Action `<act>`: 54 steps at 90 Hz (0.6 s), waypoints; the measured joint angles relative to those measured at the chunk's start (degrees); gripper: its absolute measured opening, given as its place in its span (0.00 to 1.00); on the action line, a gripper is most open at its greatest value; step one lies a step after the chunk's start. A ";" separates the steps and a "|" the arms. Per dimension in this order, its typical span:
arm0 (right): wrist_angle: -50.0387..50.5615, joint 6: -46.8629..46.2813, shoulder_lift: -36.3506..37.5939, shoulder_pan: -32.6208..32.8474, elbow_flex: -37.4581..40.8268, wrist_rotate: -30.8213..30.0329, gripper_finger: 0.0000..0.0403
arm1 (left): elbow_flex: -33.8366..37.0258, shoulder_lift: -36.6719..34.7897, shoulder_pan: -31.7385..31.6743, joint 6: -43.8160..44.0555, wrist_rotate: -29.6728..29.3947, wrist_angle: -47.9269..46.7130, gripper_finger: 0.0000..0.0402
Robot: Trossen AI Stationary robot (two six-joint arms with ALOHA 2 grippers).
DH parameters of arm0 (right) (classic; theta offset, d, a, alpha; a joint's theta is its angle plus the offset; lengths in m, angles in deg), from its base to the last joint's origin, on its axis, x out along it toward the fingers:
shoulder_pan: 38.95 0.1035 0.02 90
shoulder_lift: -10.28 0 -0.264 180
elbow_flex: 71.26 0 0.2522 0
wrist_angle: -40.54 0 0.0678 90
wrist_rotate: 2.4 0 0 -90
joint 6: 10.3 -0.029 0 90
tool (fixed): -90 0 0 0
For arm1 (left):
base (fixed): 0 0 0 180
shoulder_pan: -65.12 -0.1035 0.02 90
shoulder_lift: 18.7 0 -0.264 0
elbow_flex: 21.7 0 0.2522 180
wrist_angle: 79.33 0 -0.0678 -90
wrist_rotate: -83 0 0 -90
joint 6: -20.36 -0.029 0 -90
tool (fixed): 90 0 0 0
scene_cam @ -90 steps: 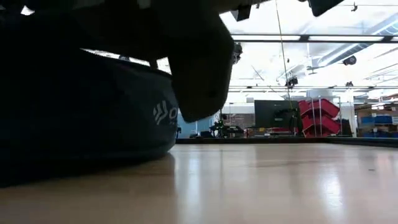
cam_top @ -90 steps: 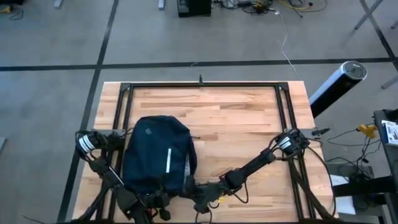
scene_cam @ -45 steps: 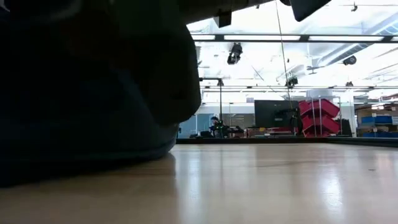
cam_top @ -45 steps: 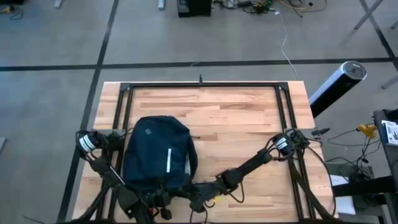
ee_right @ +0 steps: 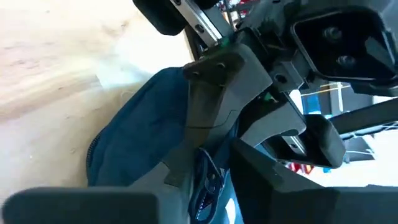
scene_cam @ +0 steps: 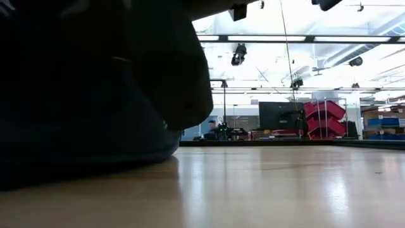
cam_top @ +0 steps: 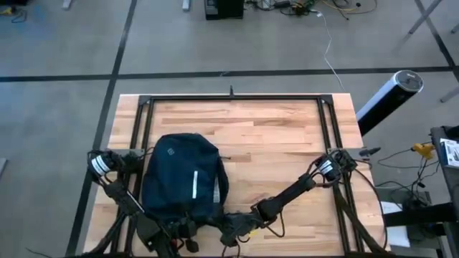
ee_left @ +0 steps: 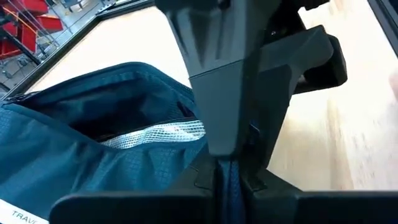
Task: Unpack backpack
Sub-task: Close the blue backpack
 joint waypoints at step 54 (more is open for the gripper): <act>1.36 -2.33 0.66 2.33 0.09 -3.73 0.01 | -0.08 0.00 0.17 0.23 1.08 0.39 0.00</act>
